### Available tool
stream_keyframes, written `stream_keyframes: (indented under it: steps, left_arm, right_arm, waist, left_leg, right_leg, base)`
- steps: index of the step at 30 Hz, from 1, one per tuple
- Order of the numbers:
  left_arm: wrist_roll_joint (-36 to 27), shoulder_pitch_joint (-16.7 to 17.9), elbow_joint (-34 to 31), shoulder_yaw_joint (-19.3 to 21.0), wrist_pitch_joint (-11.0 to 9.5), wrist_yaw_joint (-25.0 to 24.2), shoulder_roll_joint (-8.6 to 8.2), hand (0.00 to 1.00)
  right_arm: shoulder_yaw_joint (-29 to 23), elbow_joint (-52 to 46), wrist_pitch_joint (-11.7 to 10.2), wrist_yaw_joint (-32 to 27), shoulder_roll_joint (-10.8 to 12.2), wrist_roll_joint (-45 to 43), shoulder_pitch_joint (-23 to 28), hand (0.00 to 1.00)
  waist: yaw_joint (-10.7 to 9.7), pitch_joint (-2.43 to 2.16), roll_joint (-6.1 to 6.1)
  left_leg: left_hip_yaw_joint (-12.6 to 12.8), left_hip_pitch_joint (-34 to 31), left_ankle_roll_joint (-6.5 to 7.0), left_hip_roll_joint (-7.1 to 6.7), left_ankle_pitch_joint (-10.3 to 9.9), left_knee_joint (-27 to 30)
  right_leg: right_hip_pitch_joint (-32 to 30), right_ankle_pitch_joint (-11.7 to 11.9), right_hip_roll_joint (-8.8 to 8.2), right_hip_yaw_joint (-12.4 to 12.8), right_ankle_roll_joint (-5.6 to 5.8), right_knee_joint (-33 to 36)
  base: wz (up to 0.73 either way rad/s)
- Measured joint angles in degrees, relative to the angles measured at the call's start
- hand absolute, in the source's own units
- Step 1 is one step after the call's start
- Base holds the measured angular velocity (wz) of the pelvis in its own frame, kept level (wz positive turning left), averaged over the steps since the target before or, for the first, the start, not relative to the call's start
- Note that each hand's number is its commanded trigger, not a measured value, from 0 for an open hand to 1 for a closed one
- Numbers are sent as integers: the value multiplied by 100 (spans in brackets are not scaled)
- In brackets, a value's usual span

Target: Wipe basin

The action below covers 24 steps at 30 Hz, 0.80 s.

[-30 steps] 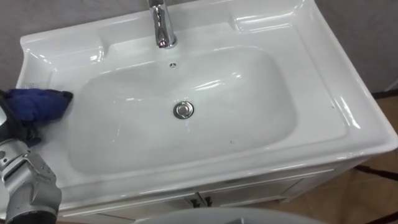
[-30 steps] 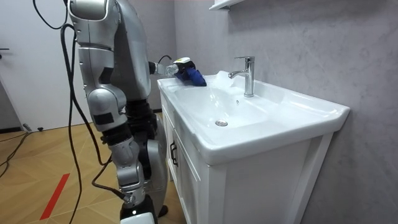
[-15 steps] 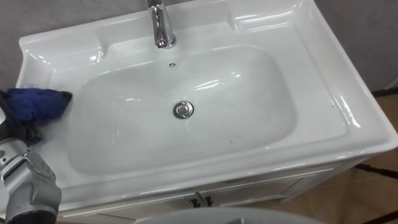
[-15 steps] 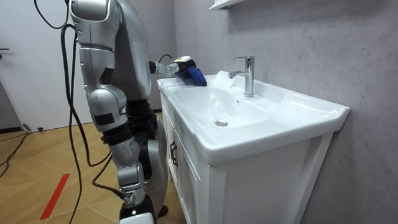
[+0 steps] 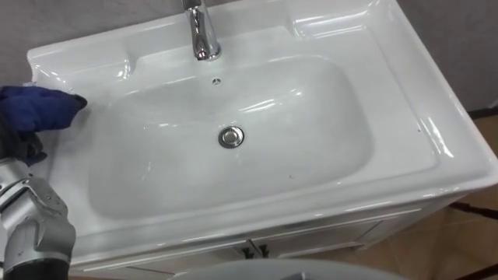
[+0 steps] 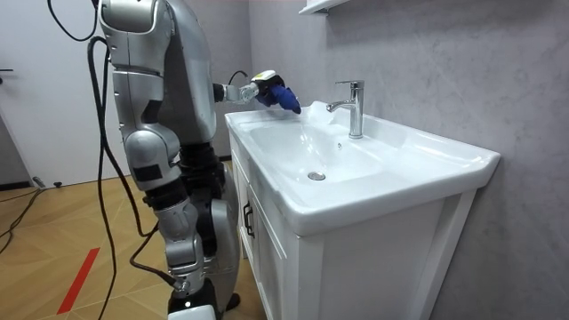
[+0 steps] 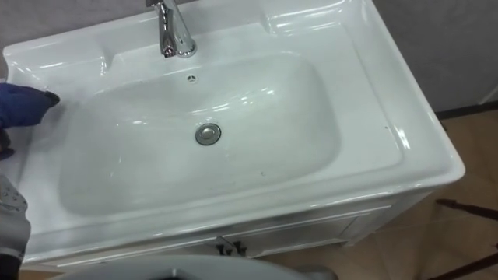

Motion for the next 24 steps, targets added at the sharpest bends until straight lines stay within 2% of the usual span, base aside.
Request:
stream_keyframes:
  steps: [5, 6, 7, 8, 9, 16, 20, 24]
  left_arm:
    - [-1, 0, 0, 0, -2, 0, 0, 100]
    - [-1, 0, 0, 0, -2, 0, 0, 89]
    - [-1, 0, 0, 0, -2, -1, 0, 66]
    - [-1, 0, 1, 0, -1, -2, 0, 17]
    - [-1, 0, 1, 0, -1, -3, 0, 0]
    - [0, 0, 33, 0, 14, -142, -6, 0]
    - [0, 1, 50, 0, 105, -306, -108, 0]
    - [-4, 1, 58, 0, 108, -437, -159, 0]
  right_arm:
    - [1, -1, 1, -23, 0, 10, 8, 0]
    - [1, -2, 0, -32, 0, 12, 7, 0]
    - [1, -3, 1, -39, 0, 12, 6, 0]
    - [1, -3, 1, -55, 0, 13, 6, 0]
    - [1, -3, 1, -58, -1, 14, 7, 0]
    - [1, -3, 6, -51, 0, 7, 10, 0]
    - [2, -19, 9, -51, -1, 2, 35, 0]
    - [2, -28, 9, -51, -1, 2, 43, 0]
  waist:
    - [-9, 1, -2]
    - [-9, 2, -2]
    - [-6, 2, -3]
    - [-7, 3, -3]
    - [-9, 3, -4]
    - [18, 12, 3]
    - [26, 16, -14]
    - [26, 12, -31]
  left_leg:
    - [2, 2, 0, -1, 0, -2]
    - [2, 2, 0, -1, 0, -2]
    - [2, 1, 0, -1, 0, -2]
    - [2, 1, 0, -1, 0, -2]
    - [2, 2, 0, -1, 0, -2]
    - [3, 0, 0, -2, 0, -2]
    - [6, 0, 0, -2, 0, -3]
    - [11, 2, 0, -2, 0, -3]
  right_leg:
    - [1, 0, -3, -4, 0, 3]
    - [1, 0, -3, -4, 0, 3]
    - [2, 0, -3, -5, 0, 5]
    - [2, 0, -3, -6, 0, 5]
    - [2, 0, -3, -6, 1, 5]
    - [2, -1, -4, -8, 2, 6]
    - [0, -3, -4, -2, 5, 6]
    - [-1, -3, -4, -1, 5, 6]
  base:
    - [0]
    - [0]
    - [0]
    - [0]
    - [0]
    - [0]
    - [0]
    - [0]
